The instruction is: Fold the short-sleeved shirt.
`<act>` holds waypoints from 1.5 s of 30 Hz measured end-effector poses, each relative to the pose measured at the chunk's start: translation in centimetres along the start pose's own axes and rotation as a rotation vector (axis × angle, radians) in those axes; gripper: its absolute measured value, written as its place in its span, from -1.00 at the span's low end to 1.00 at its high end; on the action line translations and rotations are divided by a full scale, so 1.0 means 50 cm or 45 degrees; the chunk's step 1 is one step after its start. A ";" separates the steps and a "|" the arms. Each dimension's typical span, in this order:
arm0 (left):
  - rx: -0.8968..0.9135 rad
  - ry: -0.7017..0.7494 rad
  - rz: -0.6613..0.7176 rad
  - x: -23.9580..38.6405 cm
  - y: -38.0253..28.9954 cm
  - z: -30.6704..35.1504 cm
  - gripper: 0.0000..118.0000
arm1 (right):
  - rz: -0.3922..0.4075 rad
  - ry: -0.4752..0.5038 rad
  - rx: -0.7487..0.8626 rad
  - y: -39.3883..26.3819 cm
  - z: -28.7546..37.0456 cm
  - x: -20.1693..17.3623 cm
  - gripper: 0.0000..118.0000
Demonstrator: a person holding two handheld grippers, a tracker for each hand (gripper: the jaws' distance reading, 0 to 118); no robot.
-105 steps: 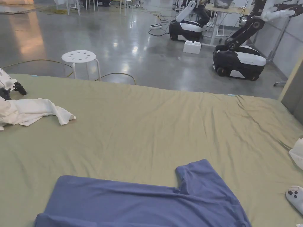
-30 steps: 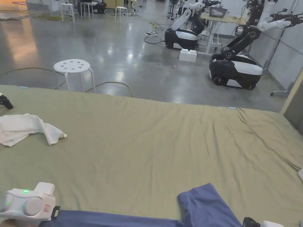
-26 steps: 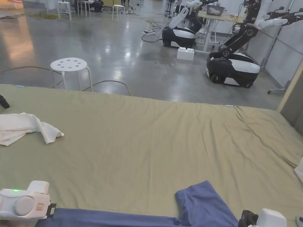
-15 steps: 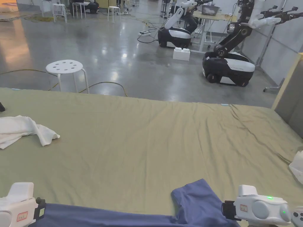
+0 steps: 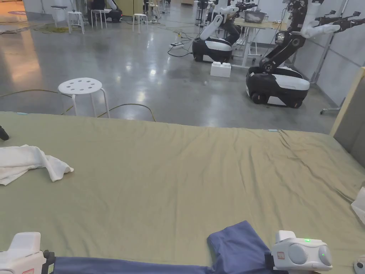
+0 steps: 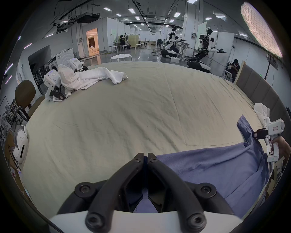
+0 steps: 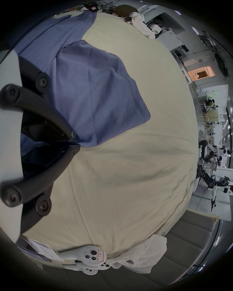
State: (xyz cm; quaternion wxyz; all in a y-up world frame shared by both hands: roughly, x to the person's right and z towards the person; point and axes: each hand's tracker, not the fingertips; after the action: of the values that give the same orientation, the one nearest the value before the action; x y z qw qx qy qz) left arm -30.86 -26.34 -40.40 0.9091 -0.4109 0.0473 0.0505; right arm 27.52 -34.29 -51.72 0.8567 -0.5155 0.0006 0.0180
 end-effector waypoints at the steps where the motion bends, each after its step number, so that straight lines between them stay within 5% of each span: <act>1: 0.004 0.002 0.010 0.005 -0.001 0.006 -1.00 | -0.006 0.001 0.012 -0.001 0.010 0.003 -1.00; 17: 0.208 -0.126 0.079 -0.053 -0.022 0.150 -1.00 | -0.021 0.045 0.364 -0.131 0.342 0.045 -1.00; 23: 0.270 -0.166 0.086 -0.074 -0.096 0.212 -1.00 | 0.078 0.006 0.371 -0.228 0.431 0.041 -1.00; 36: 0.124 -0.147 0.105 -0.112 -0.302 0.246 -1.00 | 0.163 -0.089 0.075 -0.456 0.427 0.022 -1.00; 45: -0.052 -0.083 0.009 -0.088 -0.349 0.212 -0.92 | 0.130 -0.084 -0.010 -0.516 0.341 0.017 -0.99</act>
State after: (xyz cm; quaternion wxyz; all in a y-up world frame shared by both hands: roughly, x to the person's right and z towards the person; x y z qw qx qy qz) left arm -32.47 -30.08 -19.89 0.9014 -0.4271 0.0179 0.0680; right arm 28.91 -31.29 -20.98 0.8523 -0.5172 -0.0015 0.0786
